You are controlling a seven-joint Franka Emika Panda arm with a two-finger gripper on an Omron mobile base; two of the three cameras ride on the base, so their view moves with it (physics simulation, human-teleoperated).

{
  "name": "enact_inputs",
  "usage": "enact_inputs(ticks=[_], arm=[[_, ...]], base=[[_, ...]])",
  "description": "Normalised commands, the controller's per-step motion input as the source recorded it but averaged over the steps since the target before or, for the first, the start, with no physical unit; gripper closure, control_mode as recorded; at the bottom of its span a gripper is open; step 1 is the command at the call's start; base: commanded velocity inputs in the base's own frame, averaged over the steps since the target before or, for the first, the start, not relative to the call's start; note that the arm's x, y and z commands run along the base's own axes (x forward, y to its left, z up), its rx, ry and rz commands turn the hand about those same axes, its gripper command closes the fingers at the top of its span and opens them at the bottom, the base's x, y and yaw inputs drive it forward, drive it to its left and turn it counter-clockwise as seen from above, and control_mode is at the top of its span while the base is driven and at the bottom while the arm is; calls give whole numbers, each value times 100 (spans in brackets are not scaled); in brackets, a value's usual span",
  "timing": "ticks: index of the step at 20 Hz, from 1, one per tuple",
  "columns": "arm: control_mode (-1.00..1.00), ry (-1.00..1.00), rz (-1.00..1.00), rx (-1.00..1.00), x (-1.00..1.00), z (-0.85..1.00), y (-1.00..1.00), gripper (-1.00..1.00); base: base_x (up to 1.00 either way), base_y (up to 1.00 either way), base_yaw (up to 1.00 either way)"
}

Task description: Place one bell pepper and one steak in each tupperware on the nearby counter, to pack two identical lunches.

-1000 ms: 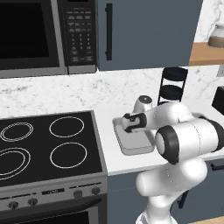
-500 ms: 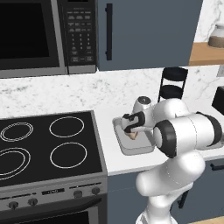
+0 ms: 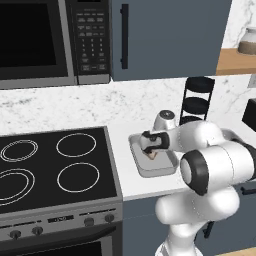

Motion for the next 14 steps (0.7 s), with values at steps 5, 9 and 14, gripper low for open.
enact_inputs(ticks=[5,9,14], arm=[[-100,0,0,0,-94,70,0,-100],[-100,-1,0,0,-70,99,-2,-100],[-100,-9,0,-1,-88,63,0,-100]], base=[[0,0,0],[0,0,0],[0,0,0]])
